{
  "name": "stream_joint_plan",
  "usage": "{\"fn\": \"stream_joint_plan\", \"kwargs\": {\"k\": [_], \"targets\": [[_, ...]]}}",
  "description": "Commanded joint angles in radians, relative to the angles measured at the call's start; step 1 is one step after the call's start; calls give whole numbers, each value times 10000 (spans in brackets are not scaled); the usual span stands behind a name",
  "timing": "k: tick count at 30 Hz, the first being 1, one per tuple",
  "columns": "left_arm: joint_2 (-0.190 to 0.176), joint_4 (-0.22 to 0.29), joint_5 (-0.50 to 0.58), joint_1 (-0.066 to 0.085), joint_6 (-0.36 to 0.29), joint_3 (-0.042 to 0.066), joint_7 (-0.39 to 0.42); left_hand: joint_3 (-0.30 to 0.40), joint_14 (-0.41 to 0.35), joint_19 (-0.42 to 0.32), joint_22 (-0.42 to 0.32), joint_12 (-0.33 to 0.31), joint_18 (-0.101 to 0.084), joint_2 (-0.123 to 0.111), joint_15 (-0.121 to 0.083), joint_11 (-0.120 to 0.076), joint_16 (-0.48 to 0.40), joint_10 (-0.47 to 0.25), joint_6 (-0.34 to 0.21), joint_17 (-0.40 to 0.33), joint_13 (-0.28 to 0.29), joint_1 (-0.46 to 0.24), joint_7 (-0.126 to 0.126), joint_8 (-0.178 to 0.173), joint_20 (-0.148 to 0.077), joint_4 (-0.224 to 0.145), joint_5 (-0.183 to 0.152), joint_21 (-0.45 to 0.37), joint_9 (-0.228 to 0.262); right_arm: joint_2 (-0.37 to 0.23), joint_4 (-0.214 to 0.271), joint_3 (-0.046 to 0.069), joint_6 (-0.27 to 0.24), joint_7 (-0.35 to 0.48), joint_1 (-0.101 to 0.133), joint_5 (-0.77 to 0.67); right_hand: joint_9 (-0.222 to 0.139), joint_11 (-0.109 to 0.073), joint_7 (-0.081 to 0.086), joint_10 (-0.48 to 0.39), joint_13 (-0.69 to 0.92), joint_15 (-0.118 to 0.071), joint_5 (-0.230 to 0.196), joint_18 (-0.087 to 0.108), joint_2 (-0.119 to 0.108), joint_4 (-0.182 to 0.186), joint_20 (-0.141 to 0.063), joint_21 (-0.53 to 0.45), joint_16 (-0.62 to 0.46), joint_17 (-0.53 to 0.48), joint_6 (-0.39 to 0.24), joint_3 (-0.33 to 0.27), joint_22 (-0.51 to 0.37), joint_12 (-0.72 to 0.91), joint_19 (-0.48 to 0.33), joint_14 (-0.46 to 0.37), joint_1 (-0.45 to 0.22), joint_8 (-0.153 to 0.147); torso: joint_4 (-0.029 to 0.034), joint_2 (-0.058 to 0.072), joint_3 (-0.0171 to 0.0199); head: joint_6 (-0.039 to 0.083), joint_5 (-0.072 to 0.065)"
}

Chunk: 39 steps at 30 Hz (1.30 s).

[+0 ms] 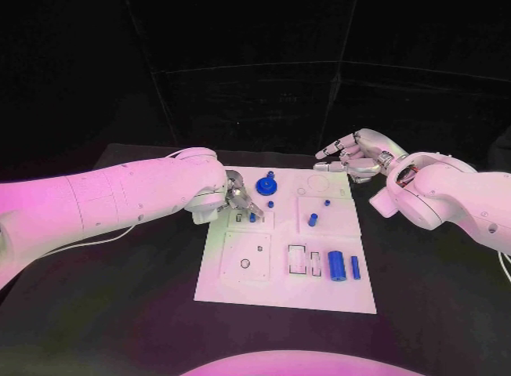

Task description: Assemble the parts on the task board

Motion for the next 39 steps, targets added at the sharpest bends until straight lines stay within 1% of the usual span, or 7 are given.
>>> {"fn": "stream_joint_plan", "kwargs": {"k": [1,5,9,15,18,27,39], "targets": [[-61,80,-46,18,-159,14,17,-381,1039,121,14,-25,-139,-122,-111,-44,31,-40,4,2634,-15,-169,-8,43,-86,182,-41,-45,24,0,0,6,-7,99,20,27,-11,-12,-24,-53,-25,-70,-90,133,35,3,-48,-58,-71,-29,12,-100,-27,-69,-30,417,-105,42,13,1,-2,-3,-6],[-185,216,-47,34,-367,139,98,-1195,1039,119,7,-29,-136,-273,-139,-84,31,-44,-32,2634,-18,-302,-30,53,-136,657,-43,-64,46,5,-26,6,-26,122,19,27,-15,-10,-22,-99,-84,-68,-126,152,41,17,-47,-109,-110,-86,-2,-135,-107,-123,-81,404,-136,46,10,2,-4,-1,-9],[-297,278,-49,66,-460,400,119,-2357,1039,108,-27,-49,-132,-40,-148,-79,31,-74,-130,2634,-41,404,-22,54,-152,1409,-50,-116,77,9,-52,6,-32,133,19,27,-16,-9,-20,-109,-96,-67,-136,156,43,24,-46,-123,-129,-114,-9,-150,-128,-134,-94,397,-149,47,5,-4,-1,18,-18],[-528,285,-136,286,-34,746,194,-2131,1039,2,-322,-241,-72,578,-41,54,31,-255,-493,2634,-291,1594,148,-237,-77,1070,2,-356,-88,1,-77,5,-35,138,19,27,-17,-8,-19,-112,-100,-67,-142,158,45,29,-46,-129,-133,-117,-12,-159,-136,-137,-99,396,-159,48,-3,-3,4,49,-45],[-582,95,-156,481,381,823,299,-1826,1039,-132,-667,-563,-10,955,156,307,31,-531,-921,2634,-702,2301,450,-910,79,770,-15,-646,-587,-3,-92,5,-37,139,19,27,-17,-8,-19,-112,-100,-67,-142,158,45,29,-46,-129,-133,-117,-12,-159,-136,-137,-99,396,-159,48,5,3,7,71,-50],[-56,-1347,-606,798,1173,878,564,-2248,1039,-172,-768,-612,21,902,357,520,31,-584,-829,2634,-806,1605,654,-1560,302,1262,-13,-765,-1273,35,-145,5,-21,134,19,27,-17,-8,-19,-113,-101,-67,-142,158,47,32,-46,-129,-137,-123,-13,-164,-135,-138,-98,394,-163,50,-19,21,6,150,-47],[768,-2773,-1173,745,1973,683,502,-2902,1039,-137,-677,-547,18,996,293,427,31,-534,-521,2634,-744,1154,559,-1613,269,1469,-37,-718,-1462,107,-212,5,-1,137,18,27,-22,-13,-22,-106,-91,-70,10,156,115,-40,-47,-139,-144,-106,-29,-173,-133,-125,-90,399,-52,79,0,8,4,116,-24]]}}
